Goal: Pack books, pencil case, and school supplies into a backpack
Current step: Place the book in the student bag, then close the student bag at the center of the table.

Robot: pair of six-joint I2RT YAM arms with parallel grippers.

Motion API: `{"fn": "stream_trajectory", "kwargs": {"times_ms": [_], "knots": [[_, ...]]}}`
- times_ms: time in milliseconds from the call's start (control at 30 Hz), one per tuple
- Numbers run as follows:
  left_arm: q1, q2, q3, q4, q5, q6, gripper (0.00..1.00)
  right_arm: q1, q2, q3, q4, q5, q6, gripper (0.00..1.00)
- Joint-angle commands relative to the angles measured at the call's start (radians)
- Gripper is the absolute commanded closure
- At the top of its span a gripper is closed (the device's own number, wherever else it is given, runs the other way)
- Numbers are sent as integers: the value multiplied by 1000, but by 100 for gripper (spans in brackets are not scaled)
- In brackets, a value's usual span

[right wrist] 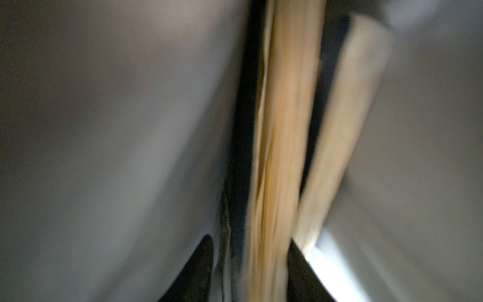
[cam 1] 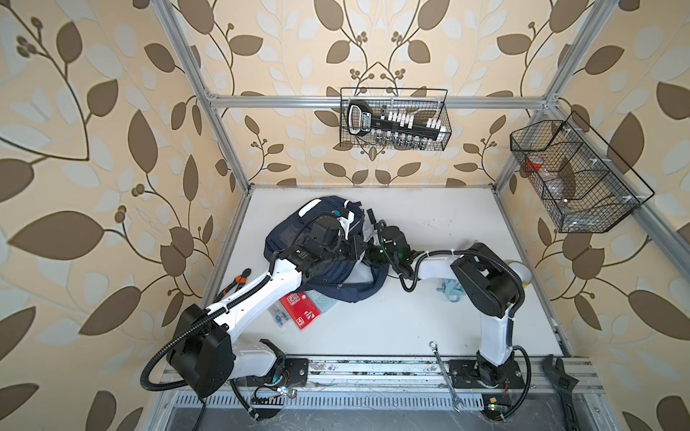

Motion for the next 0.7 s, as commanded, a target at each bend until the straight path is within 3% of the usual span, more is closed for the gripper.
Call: {"fn": "stream_trajectory", "kwargs": {"times_ms": [0, 67, 100, 167, 233, 400, 500, 567, 667], "knots": [[-11, -20, 40, 115, 42, -7, 100, 2, -151, -76, -114, 107, -97, 43], [-11, -9, 51, 99, 41, -7, 100, 1, -242, -121, -179, 158, -142, 35], [-9, -4, 57, 87, 42, -7, 95, 1, -281, -137, -213, 183, -162, 33], [-9, -1, 69, 58, 30, -16, 73, 0, -370, -169, -301, 245, -200, 31], [-9, -14, 81, 12, -4, -26, 57, 2, -460, -211, -353, 292, -222, 30], [-5, -97, 79, -82, -96, -41, 40, 33, -658, -280, -527, 430, -272, 32], [-3, -163, 76, -202, -222, -53, 19, 128, -741, -284, -623, 550, -300, 33], [3, -218, 64, -314, -343, -85, 14, 227, -764, -278, -663, 631, -311, 34], [21, -278, 20, -458, -435, -164, 24, 375, -728, -261, -675, 713, -305, 38]]}}
